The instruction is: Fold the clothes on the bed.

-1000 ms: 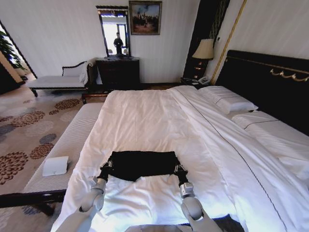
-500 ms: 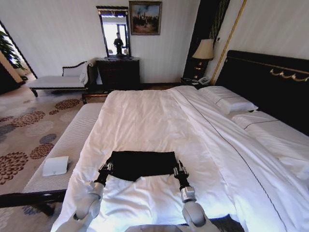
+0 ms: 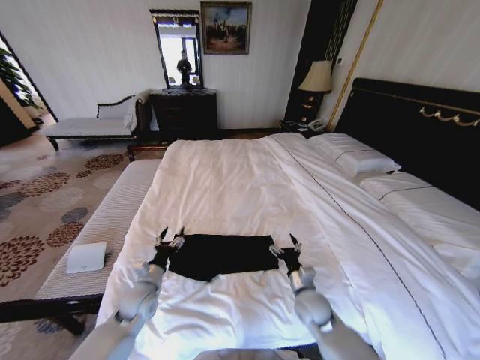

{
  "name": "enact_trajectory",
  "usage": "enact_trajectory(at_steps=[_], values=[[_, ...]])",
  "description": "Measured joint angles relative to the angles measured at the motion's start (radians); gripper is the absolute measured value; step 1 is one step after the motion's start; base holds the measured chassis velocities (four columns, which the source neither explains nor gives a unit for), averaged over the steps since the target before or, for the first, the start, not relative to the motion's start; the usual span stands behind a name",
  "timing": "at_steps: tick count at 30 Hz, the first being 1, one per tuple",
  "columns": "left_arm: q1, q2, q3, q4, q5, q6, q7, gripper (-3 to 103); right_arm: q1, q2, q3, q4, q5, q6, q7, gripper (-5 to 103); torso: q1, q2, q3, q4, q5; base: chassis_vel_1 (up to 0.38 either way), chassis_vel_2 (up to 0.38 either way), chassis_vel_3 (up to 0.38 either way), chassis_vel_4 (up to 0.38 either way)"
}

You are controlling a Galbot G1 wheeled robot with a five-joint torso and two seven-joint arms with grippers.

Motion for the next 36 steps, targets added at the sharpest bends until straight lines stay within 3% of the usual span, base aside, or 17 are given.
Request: enact_trajectory(at_steps=[3,5,14,30,36], values=[[-0.038,0.015,0.046,0.008,-0.04,0.042,-0.019,98,0.054,-0.009,-0.04,-0.014,0.03,-0.033,-0.002,100,0.0,0.0,0.0,0.0002,0.0,0.0,0.0,0.0,0.0],[-0.09,0.032,0.112,0.027,-0.093,0.093,-0.043,100,0.142,-0.007,-0.128,-0.07,0.057,-0.066,-0.002,100,0.0,0.0,0.0,0.0005,0.0003,0.0,0.0,0.0,0.0],[-0.125,0.03,0.177,0.081,-0.104,0.128,-0.073,100,0.19,0.054,-0.238,-0.157,0.059,-0.087,0.009,100,0.0,0.0,0.0,0.0004,0.0004,0.0,0.0,0.0,0.0],[0.152,0.073,0.047,0.012,-0.034,0.098,-0.059,100,-0.07,0.013,-0.197,-0.047,-0.025,-0.067,0.007,100,-0.001,0.0,-0.001,0.0003,0.0003,0.0,0.0,0.0,0.0],[0.246,0.057,-0.004,-0.007,0.05,0.052,-0.033,100,-0.164,0.001,-0.152,0.008,-0.055,-0.054,0.017,100,0.0,0.0,0.0,0.0003,0.0001,0.0,0.0,0.0,0.0]])
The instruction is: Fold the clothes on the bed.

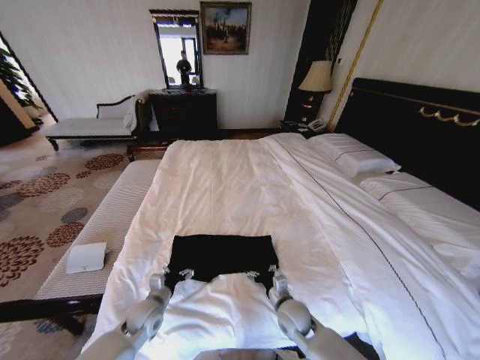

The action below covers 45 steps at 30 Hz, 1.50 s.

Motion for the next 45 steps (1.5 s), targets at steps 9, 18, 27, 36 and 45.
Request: enact_trajectory(at_steps=[9,18,27,36,45], values=[[0.123,-0.085,-0.116,-0.062,0.164,-0.174,0.064,100,-0.121,0.075,0.117,0.104,0.001,0.036,0.012,100,0.0,0.0,0.0,-0.0001,0.0,0.0,0.0,0.0,0.0],[0.24,-0.199,-0.225,-0.098,0.242,-0.308,0.091,100,-0.167,0.187,0.254,0.192,0.216,0.027,0.014,100,0.0,0.0,0.0,0.0,0.0,0.0,0.0,0.0,0.0],[0.391,-0.277,-0.305,-0.164,0.355,-0.419,0.156,100,-0.199,0.288,0.394,0.191,0.517,-0.006,-0.021,100,0.0,0.0,0.0,0.0,0.0002,0.0,0.0,0.0,0.0],[0.518,-0.286,-0.364,-0.279,0.368,-0.432,0.159,100,-0.243,0.327,0.422,0.157,0.571,-0.019,-0.052,100,0.0,0.0,0.0,0.0,0.0002,0.0,0.0,0.0,0.0],[0.582,-0.305,-0.366,-0.36,0.362,-0.444,0.154,100,-0.225,0.371,0.439,0.123,0.617,-0.025,-0.065,100,0.0,0.0,0.0,0.0,0.0001,0.0,0.0,0.0,0.0]])
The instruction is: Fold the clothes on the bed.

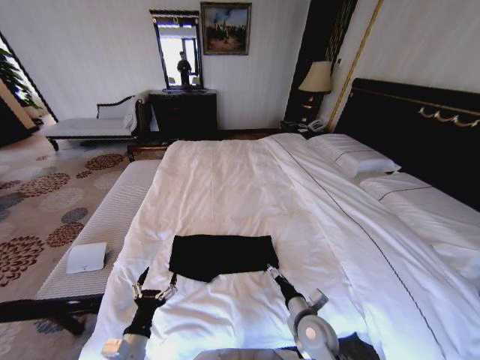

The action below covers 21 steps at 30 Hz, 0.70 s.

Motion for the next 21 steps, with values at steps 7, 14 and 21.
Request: enact_trajectory(at_steps=[7,14,21], values=[[0.02,0.001,0.003,-0.028,-0.012,-0.007,0.001,100,0.036,0.049,-0.002,-0.053,0.008,0.0,-0.006,100,0.0,0.0,0.0,0.0,0.0001,0.0,0.0,0.0,0.0],[0.02,0.003,0.002,-0.032,-0.018,-0.007,0.002,100,0.058,0.087,0.016,-0.089,0.014,0.003,-0.019,100,0.0,0.0,0.0,0.0,0.0,0.0,0.0,0.0,0.0],[0.018,0.003,0.002,-0.032,-0.018,-0.007,0.003,100,0.101,0.128,0.041,-0.145,0.038,0.005,-0.038,100,0.0,0.0,0.0,0.0,0.0,0.0,0.0,0.0,0.0]])
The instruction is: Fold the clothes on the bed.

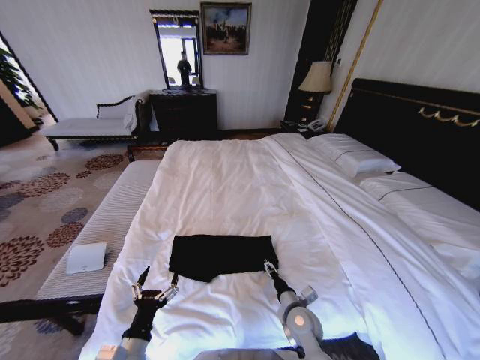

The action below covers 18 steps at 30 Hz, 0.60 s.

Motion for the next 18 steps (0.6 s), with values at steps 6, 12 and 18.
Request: enact_trajectory(at_steps=[6,12,18], values=[[-0.001,0.0,0.0,0.001,0.0,0.0,0.0,100,0.065,0.024,0.023,-0.066,0.036,0.0,-0.006,100,0.0,0.0,0.0,0.0,-0.0002,0.0,0.0,0.0,0.0],[-0.001,0.0,0.001,0.001,0.0,0.0,0.001,100,0.111,0.055,0.049,-0.123,0.06,-0.001,-0.012,100,0.0,0.0,0.0,0.0,-0.0002,0.0,0.0,0.0,0.0],[-0.001,0.0,0.001,0.002,0.0,0.001,0.001,100,0.144,0.072,0.077,-0.158,0.082,-0.002,-0.015,100,0.0,0.0,0.0,0.0,0.0,0.0,0.0,0.0,0.0]])
